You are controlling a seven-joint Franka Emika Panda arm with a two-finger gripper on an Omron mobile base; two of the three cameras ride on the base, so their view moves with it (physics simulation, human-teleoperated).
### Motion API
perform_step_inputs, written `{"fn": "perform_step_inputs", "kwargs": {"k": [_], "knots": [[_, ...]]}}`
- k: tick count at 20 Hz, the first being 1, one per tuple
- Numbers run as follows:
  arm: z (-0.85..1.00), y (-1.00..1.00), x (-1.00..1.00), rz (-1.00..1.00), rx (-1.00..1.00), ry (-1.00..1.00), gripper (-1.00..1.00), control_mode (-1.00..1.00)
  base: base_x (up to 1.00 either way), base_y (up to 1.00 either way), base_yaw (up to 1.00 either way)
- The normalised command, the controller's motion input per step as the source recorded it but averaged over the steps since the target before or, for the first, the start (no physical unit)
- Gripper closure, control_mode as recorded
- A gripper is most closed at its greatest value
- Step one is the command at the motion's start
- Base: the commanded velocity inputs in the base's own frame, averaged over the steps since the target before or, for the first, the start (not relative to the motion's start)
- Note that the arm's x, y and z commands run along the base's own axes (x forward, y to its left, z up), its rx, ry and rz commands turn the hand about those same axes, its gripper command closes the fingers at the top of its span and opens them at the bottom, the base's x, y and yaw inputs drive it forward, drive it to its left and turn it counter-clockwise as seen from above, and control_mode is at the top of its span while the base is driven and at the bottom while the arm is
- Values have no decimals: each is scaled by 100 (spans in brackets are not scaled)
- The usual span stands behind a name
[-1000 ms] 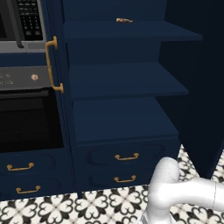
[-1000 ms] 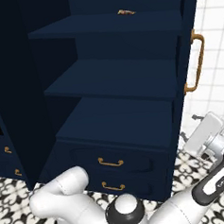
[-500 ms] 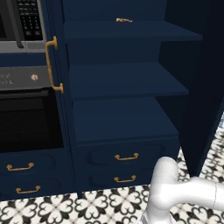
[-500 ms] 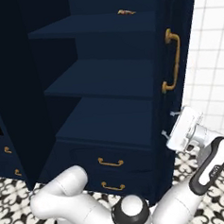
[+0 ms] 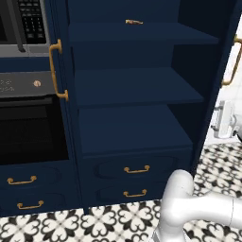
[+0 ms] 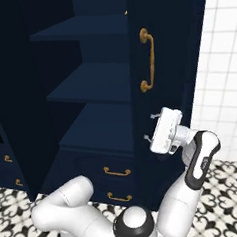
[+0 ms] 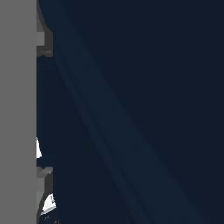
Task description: Pick the honey bottle and place it on the digital scale for weighing, and close the cabinet.
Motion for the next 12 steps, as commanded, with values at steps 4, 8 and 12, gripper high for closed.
{"fn": "perform_step_inputs", "kwargs": {"k": [4, 8, 12], "knots": [[-5, 100, 26, 1, 0, 0, -100, -100, 0, 0, 0], [-6, 100, 29, 0, 0, 0, -100, -100, 0, 0, 0], [0, 100, 51, -1, 0, 0, -100, -100, 0, 0, 0]]}}
